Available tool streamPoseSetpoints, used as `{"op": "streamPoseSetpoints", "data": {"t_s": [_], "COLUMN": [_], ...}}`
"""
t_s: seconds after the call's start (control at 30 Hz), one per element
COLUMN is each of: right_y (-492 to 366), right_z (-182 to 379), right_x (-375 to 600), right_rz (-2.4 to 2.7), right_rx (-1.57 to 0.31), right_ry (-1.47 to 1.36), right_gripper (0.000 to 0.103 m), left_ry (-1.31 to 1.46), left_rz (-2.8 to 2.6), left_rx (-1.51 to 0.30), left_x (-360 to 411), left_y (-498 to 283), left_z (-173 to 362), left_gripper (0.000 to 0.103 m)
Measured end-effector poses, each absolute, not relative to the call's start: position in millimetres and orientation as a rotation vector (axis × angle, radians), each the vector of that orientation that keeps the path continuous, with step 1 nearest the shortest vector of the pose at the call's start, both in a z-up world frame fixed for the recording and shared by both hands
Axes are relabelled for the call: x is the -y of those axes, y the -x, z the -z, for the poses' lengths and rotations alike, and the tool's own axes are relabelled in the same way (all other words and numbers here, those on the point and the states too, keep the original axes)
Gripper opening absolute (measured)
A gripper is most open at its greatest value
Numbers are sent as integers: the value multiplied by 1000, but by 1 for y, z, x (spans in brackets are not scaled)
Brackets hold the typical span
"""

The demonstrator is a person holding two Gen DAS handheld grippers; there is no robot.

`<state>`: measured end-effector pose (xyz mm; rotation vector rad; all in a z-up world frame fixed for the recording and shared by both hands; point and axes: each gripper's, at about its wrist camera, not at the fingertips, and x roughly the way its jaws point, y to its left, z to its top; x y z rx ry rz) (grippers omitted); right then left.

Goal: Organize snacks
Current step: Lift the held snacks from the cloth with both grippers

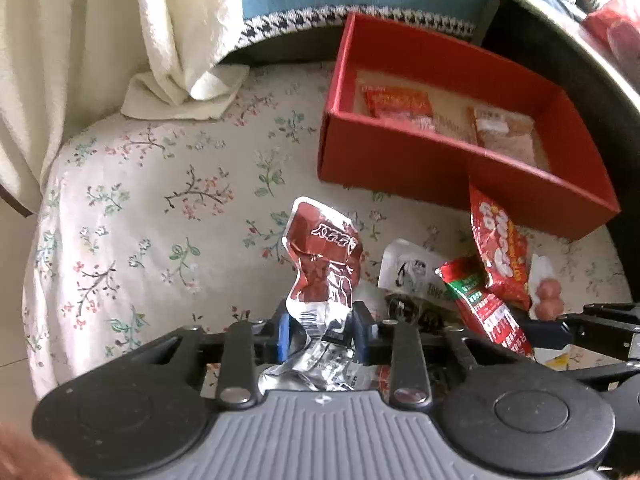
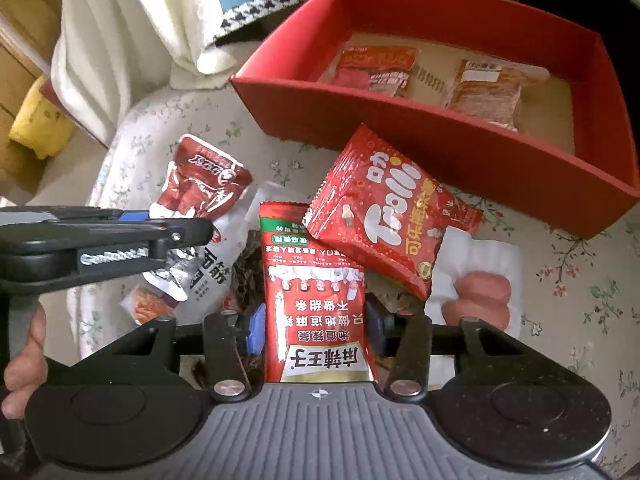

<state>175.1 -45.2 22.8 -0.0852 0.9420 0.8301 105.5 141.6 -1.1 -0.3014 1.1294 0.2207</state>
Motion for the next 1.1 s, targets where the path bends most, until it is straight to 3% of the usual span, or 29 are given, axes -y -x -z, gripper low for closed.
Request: {"op": "streamPoseSetpoints", "data": {"t_s": [0.63,1.1], "right_y": [-168,-171], "right_z": [-45,-25], "right_x": [65,31], "right_rz": [-905,-891], "right_rx": [-878,-971], "right_ry": [-48,67], "right_gripper": [52,47], "left_ry": [376,380], "left_rz": [-201,-194], "left_rx": [-1086,-1117], "left_x": [-154,-155], "left_y": [-95,-95], "left_z": [-13,-6], "left_gripper": [21,21]}}
